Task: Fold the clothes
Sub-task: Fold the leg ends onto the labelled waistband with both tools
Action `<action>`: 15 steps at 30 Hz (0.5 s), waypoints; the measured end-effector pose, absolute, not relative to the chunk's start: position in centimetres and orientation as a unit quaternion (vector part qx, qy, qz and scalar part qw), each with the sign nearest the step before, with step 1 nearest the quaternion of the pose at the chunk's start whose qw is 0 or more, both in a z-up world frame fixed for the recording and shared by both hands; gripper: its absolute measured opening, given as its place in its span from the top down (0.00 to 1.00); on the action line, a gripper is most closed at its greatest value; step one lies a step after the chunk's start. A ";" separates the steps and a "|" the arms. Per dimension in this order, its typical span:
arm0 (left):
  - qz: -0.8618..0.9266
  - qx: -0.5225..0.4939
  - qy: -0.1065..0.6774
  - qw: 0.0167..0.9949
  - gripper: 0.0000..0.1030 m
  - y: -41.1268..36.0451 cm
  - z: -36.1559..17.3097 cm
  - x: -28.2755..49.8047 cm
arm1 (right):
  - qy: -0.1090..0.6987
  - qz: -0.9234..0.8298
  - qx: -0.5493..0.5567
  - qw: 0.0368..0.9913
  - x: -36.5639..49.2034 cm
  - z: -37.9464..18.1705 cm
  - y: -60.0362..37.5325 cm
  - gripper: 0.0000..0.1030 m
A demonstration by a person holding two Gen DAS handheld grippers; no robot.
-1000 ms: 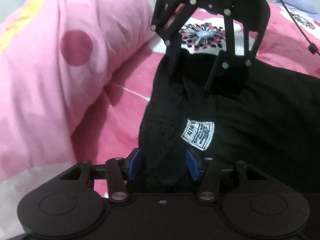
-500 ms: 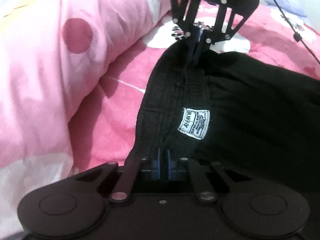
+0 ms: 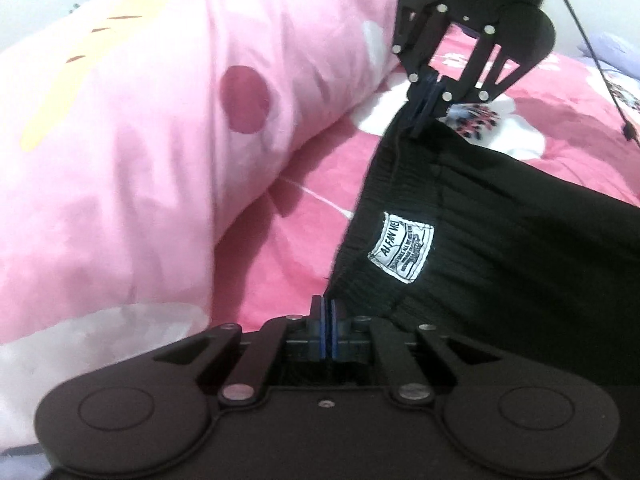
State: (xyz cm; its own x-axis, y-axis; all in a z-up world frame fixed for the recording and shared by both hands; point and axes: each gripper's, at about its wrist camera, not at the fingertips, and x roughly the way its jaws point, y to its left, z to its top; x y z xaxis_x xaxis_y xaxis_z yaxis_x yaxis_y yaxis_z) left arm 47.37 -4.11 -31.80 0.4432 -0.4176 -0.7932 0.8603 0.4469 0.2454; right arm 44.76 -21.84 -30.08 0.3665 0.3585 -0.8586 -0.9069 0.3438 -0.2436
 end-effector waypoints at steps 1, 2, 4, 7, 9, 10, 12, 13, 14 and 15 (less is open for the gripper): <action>-0.406 0.328 0.335 0.784 0.97 -4.1 -31.9 47.6 | 0.364 0.427 -0.375 0.738 45.1 -30.2 -21.9 0.96; -0.399 0.319 0.343 0.788 0.97 -4.0 -32.3 48.2 | 0.365 0.424 -0.372 0.741 45.4 -30.4 -22.0 0.96; -0.397 0.325 0.345 0.786 0.97 -4.2 -33.2 48.4 | 0.370 0.419 -0.366 0.744 46.0 -30.9 -21.9 0.96; -0.394 0.337 0.342 0.784 0.96 -4.6 -34.2 48.4 | 0.377 0.413 -0.365 0.745 46.8 -32.2 -21.6 0.96; -0.385 0.342 0.343 0.786 0.94 -4.9 -35.2 48.9 | 0.378 0.407 -0.369 0.745 47.2 -33.2 -21.3 0.96; -0.382 0.347 0.341 0.786 0.93 -5.0 -35.5 48.9 | 0.377 0.402 -0.367 0.749 47.4 -33.6 -21.2 0.96; -0.372 0.365 0.335 0.785 0.86 -5.5 -36.4 48.9 | 0.375 0.390 -0.363 0.758 47.8 -34.3 -21.1 0.90; -0.371 0.366 0.334 0.785 0.85 -5.5 -36.5 48.9 | 0.373 0.385 -0.361 0.763 47.9 -34.6 -21.0 0.87; -0.366 0.365 0.334 0.788 0.84 -5.5 -36.3 48.8 | 0.370 0.380 -0.357 0.768 47.9 -34.6 -21.0 0.86; -0.362 0.363 0.334 0.791 0.78 -5.5 -36.1 48.8 | 0.368 0.376 -0.354 0.773 47.8 -34.6 -21.0 0.79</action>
